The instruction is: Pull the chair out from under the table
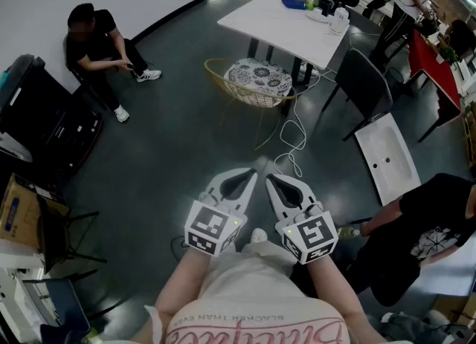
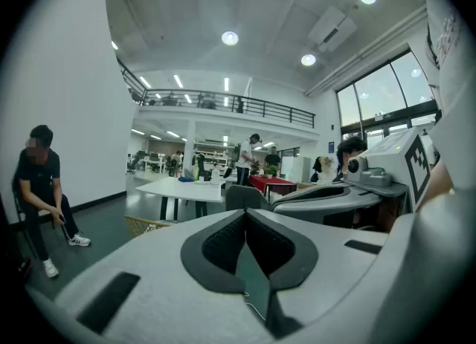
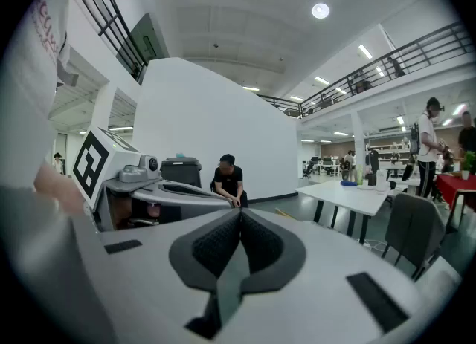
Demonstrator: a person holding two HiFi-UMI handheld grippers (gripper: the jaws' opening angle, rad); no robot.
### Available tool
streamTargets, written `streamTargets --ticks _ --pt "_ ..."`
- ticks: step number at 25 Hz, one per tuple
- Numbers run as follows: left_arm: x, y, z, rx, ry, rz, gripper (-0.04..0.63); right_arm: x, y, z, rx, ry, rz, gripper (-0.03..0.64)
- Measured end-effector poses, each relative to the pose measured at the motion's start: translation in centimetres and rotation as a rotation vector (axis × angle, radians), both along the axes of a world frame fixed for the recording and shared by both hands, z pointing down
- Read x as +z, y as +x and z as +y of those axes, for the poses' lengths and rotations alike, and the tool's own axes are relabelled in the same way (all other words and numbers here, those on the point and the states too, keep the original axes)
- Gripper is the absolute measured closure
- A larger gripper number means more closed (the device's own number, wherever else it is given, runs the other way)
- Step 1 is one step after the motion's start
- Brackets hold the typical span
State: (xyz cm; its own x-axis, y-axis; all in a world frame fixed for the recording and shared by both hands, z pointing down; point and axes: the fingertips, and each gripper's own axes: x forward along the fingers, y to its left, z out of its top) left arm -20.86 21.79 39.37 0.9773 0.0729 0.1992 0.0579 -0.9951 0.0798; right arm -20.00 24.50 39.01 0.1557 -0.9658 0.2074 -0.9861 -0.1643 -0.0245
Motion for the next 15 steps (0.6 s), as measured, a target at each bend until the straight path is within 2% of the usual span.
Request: streamTargets --ticks 8,15 --pt "-0.2 1.4 -0.5 -0.011 -0.004 0.010 0.591 -0.2 1.2 -0.4 -0.011 0.003 0.010 0.611" --pt "0.1 4.6 -0.6 -0.046 -0.007 0.009 0.591 0.1 4.2 -0.4 -0.050 0.015 -0.001 0.611"
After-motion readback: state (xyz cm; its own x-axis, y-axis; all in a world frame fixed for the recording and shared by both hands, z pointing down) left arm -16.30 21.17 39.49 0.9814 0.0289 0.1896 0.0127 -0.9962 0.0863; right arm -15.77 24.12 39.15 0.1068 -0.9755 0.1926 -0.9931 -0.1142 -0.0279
